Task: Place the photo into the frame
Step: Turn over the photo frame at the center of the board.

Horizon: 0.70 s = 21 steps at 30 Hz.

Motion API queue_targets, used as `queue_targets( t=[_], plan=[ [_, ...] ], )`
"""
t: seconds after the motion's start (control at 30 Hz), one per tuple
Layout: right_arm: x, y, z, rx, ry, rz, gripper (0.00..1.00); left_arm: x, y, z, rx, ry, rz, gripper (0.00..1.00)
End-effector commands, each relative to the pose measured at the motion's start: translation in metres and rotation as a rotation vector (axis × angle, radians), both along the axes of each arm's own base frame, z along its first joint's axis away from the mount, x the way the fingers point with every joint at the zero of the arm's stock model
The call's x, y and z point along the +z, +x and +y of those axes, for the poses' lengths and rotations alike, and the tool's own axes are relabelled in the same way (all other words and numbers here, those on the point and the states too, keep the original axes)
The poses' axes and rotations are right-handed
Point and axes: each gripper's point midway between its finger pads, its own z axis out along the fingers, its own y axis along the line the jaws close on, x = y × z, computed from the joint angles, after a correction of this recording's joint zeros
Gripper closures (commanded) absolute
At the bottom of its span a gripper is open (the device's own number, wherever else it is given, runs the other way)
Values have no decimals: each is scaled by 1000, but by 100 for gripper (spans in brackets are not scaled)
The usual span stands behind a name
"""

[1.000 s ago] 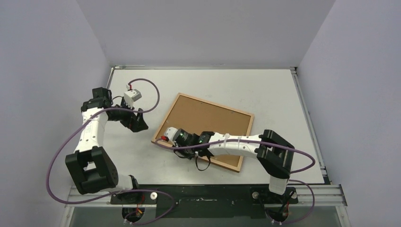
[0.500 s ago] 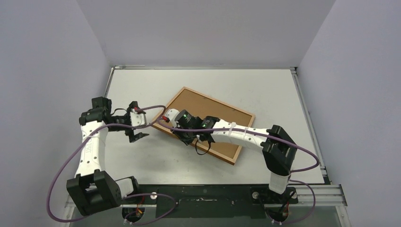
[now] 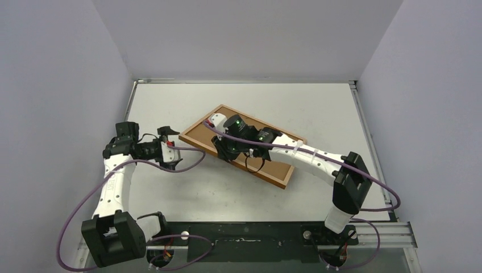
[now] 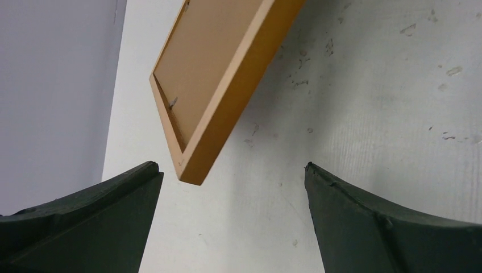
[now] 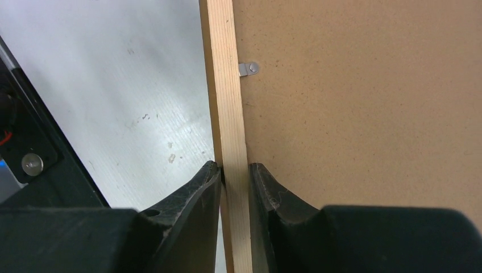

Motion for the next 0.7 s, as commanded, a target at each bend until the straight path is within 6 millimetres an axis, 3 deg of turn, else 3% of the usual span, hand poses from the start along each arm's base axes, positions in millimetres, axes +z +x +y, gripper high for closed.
queue_targets(
  t=[0.0, 0.07, 0.33, 0.53, 0.67],
  plan=[
    [91, 18, 14, -12, 248, -112, 95, 8, 7, -4, -103, 85, -141, 4],
    [93, 20, 15, -4, 250, -104, 95, 11, 7, -11, -147, 113, -199, 4],
    [104, 17, 23, 32, 268, -77, 95, 30, 37, -32, -175, 193, -351, 0],
    [110, 14, 26, 45, 277, -60, 95, 32, 59, -53, -139, 242, -404, 16],
    [113, 12, 25, 50, 280, -59, 95, 39, 67, -57, -105, 237, -426, 36]
  ],
)
